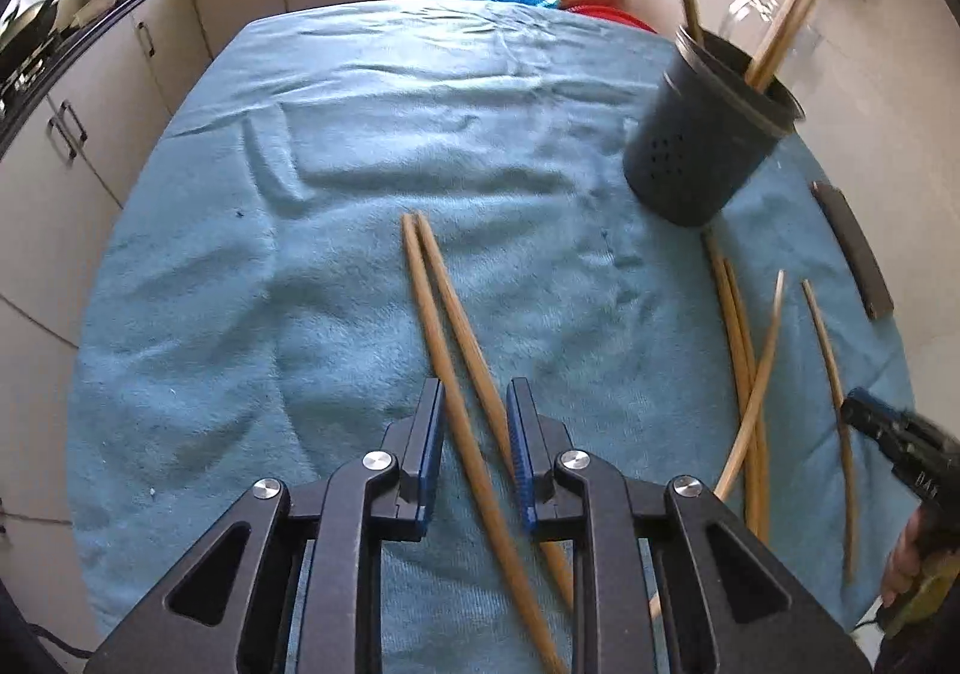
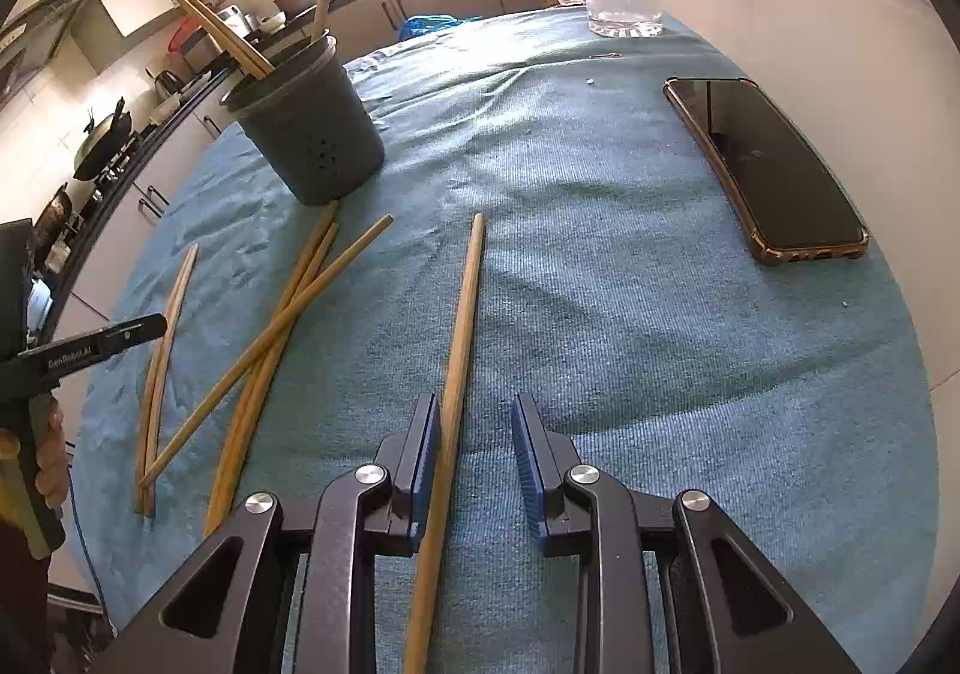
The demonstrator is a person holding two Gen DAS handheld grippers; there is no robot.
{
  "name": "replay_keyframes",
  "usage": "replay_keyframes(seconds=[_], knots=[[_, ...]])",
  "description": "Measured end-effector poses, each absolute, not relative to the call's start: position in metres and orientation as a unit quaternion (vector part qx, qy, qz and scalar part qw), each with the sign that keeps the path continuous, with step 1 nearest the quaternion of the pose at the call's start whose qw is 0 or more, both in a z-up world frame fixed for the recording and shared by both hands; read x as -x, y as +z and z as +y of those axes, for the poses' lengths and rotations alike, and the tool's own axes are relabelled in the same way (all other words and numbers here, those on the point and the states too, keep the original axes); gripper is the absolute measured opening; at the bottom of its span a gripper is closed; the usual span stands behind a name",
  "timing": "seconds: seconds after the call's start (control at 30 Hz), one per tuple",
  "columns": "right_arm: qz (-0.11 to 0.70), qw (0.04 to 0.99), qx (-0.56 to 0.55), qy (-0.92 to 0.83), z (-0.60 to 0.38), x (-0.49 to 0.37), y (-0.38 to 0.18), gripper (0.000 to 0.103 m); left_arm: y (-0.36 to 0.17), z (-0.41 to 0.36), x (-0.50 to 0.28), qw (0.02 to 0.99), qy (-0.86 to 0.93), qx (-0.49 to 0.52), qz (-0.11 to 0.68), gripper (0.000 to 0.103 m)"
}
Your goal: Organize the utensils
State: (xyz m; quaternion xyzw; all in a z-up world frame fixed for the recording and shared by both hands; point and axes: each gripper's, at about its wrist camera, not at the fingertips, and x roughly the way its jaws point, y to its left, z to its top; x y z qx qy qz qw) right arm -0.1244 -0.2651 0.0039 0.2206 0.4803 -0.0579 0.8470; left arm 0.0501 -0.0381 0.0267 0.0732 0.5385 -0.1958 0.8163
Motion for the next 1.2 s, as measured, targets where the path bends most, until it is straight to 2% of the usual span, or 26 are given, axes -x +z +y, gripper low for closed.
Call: replay_keyframes(seconds=[0.13,0.23,0.37,0.47,0.5,0.53,0.57,0.8,0.93,1.0,1.07,1.2], knots=[[0.480,0.849,-0.214,-0.059,-0.264,0.122,0.004,0.027,0.039,-0.056,-0.032,0.812,-0.261,-0.079,0.516,0.021],[0.481,0.849,-0.212,-0.058,-0.264,0.121,0.005,0.027,0.044,-0.086,-0.004,0.787,-0.343,-0.120,0.499,0.039],[0.480,0.849,-0.214,-0.056,-0.265,0.119,0.004,0.027,0.037,-0.115,0.030,0.750,-0.413,-0.187,0.481,0.045],[0.478,0.850,-0.214,-0.055,-0.265,0.117,0.003,0.028,0.023,-0.129,0.045,0.737,-0.414,-0.237,0.478,0.045],[0.478,0.850,-0.213,-0.056,-0.265,0.117,0.003,0.028,0.017,-0.133,0.046,0.734,-0.407,-0.250,0.483,0.041],[0.478,0.850,-0.213,-0.057,-0.265,0.116,0.003,0.028,0.014,-0.134,0.044,0.733,-0.401,-0.249,0.489,0.020],[0.478,0.850,-0.214,-0.058,-0.265,0.116,0.003,0.028,0.014,-0.132,0.039,0.734,-0.394,-0.231,0.502,0.007],[0.478,0.851,-0.211,-0.061,-0.265,0.116,0.003,0.027,0.006,-0.087,0.010,0.746,-0.317,-0.056,0.583,0.007],[0.484,0.850,-0.201,-0.063,-0.262,0.113,0.004,0.027,0.015,-0.089,0.021,0.749,-0.313,-0.075,0.579,0.008],[0.493,0.846,-0.194,-0.063,-0.262,0.109,0.004,0.027,0.024,-0.096,0.019,0.756,-0.314,-0.083,0.569,0.013],[0.503,0.840,-0.194,-0.064,-0.263,0.103,0.005,0.027,0.032,-0.105,0.012,0.771,-0.304,-0.088,0.552,0.027],[0.521,0.832,-0.176,-0.069,-0.264,0.083,0.004,0.027,0.030,-0.126,-0.021,0.780,-0.289,-0.086,0.549,0.031]])
